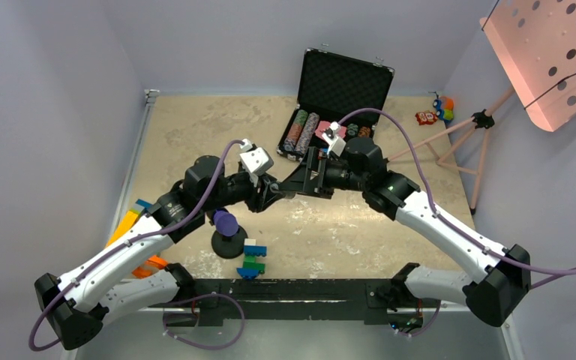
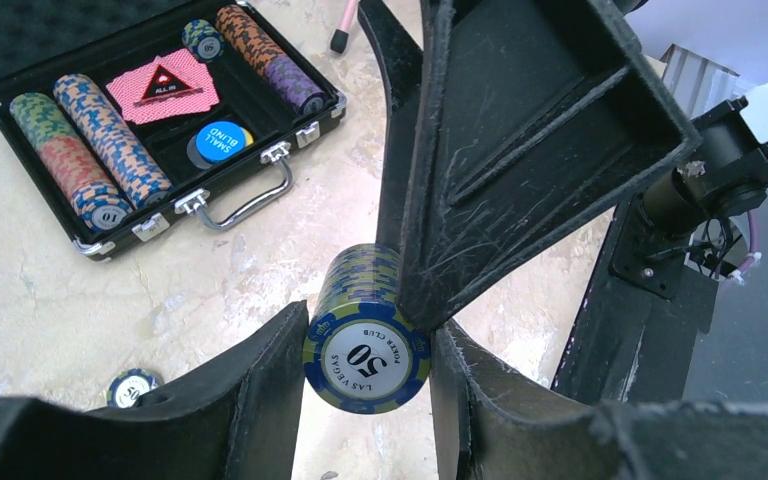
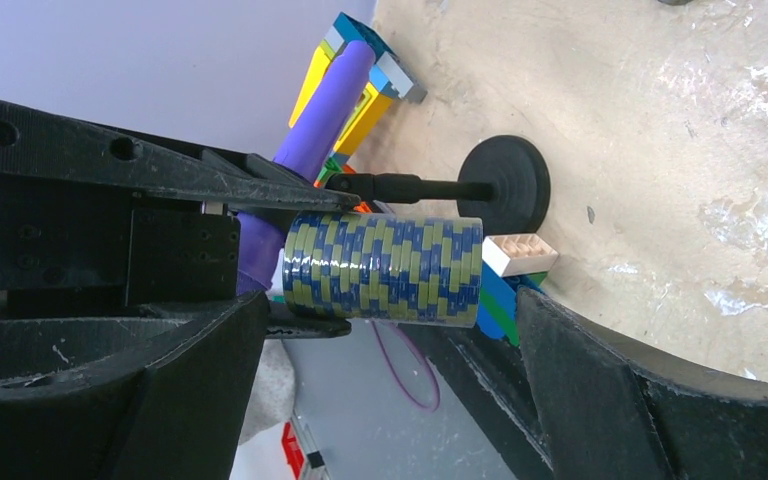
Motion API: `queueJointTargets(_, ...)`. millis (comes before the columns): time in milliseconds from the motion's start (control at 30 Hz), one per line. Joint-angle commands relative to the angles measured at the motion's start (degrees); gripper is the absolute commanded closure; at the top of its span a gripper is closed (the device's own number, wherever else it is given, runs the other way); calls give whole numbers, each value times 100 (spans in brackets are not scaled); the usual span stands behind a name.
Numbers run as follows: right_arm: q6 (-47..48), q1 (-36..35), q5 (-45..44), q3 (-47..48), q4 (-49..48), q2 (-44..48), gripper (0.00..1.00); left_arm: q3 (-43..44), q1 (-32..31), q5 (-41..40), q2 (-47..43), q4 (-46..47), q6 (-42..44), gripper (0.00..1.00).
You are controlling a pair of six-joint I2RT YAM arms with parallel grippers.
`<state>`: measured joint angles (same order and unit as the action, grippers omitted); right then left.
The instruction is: Pack up texas hold em set
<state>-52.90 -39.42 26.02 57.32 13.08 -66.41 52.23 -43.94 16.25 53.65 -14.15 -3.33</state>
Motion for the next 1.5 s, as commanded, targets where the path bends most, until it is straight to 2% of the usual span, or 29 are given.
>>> queueJointTargets(0,-105,-56,-116,243,-280,-47,1,84,-53,78,-171,781,114,100)
queueJointTargets(433,231,-386,-299,684,207,-435,7,77,-62,27,-133,779,111,100)
queueJointTargets(833,514,-558,-550,816,757,-609,19,78,-62,-243,-192,719,211,100)
queueJointTargets(1133,509,-558,-703,649,713,-573,53,96,-62,-393,-246,663,141,100)
queueJointTargets(1167,537,-560,-764,652,739,-548,59,138,-62,-384,-244,603,128,97)
queueJointTargets(1200,551,-563,-813,653,758,-503,66,196,-55,-388,-255,513,121,88)
queueJointTargets(1267,538,-558,-1101,653,789,-374,81,298,-53,-380,-278,356,146,55)
queueJointTargets(1300,546,-559,-1308,674,827,-297,89,347,-53,-377,-290,288,148,31)
queueJointTargets(1333,610,-549,-1516,731,909,-217,93,388,-53,-377,-312,202,142,18)
queueJointTargets(1367,725,-549,-1746,818,1026,-155,96,439,-53,-358,-333,143,128,11)
queueJointTargets(1400,875,-537,-2002,941,1174,-115,100,513,-49,-310,-339,-2,120,8)
queueJointTargets(1467,1244,-473,-2483,1207,1479,-56,100,787,15,-59,-346,-406,21,6)
